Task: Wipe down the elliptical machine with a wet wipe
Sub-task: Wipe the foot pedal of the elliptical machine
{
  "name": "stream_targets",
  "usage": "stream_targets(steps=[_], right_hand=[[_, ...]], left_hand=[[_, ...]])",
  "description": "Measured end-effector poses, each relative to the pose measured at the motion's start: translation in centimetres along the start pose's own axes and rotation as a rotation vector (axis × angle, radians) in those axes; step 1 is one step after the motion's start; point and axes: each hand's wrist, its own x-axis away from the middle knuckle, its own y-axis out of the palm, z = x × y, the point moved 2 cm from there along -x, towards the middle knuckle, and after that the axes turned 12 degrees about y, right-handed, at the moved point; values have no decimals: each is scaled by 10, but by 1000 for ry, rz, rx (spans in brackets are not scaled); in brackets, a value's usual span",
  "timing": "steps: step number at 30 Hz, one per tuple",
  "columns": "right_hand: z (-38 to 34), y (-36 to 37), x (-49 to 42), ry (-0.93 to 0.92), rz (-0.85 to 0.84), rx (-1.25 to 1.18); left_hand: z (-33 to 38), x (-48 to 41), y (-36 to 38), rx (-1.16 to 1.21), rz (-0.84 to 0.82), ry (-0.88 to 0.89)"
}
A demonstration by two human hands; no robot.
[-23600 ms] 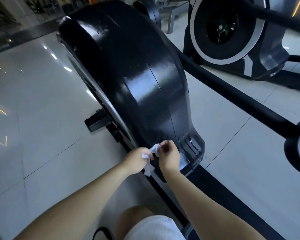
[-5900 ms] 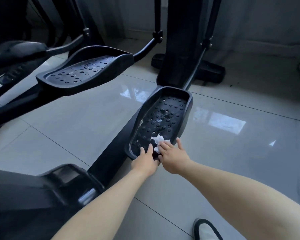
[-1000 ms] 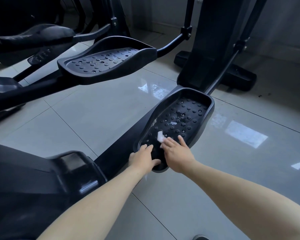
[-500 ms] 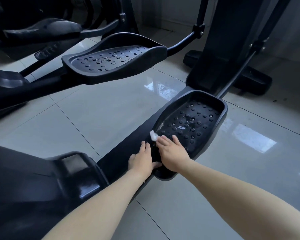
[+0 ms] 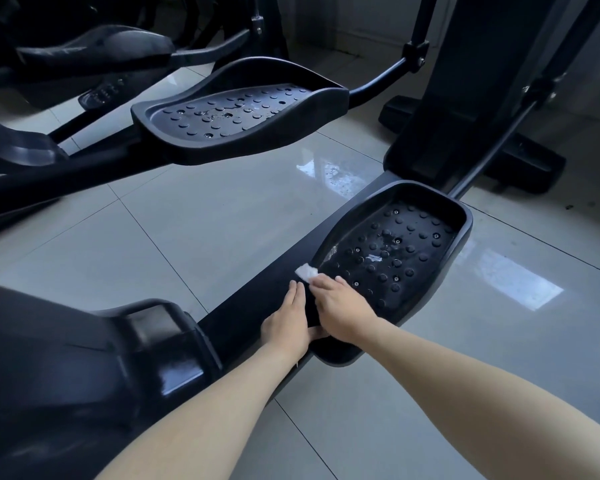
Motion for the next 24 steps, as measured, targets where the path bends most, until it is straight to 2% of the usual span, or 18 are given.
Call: stream_targets(steps=[2,4,8,11,15,20,24], right_hand=[[-5,3,4,-49,-45,8],[0,-1,1,-45,-8,82],[17,-13,-9,161,41,159],[10,-12,-11,215,55,117],[-3,-1,-7,155,-38,37],[-6,4,11,-24,-210,40],[1,0,33,6,-167,178]], left_hand=[[-1,1,1,24,20,8],[-2,1,2,30,28,5],[-2,0,3,-15,7,-17],[-2,-2,4,-10,20,-14],[-3,-1,6,34,34,-18],[-5,2,8,57,46,6],[11,6,3,-213,-28,9]])
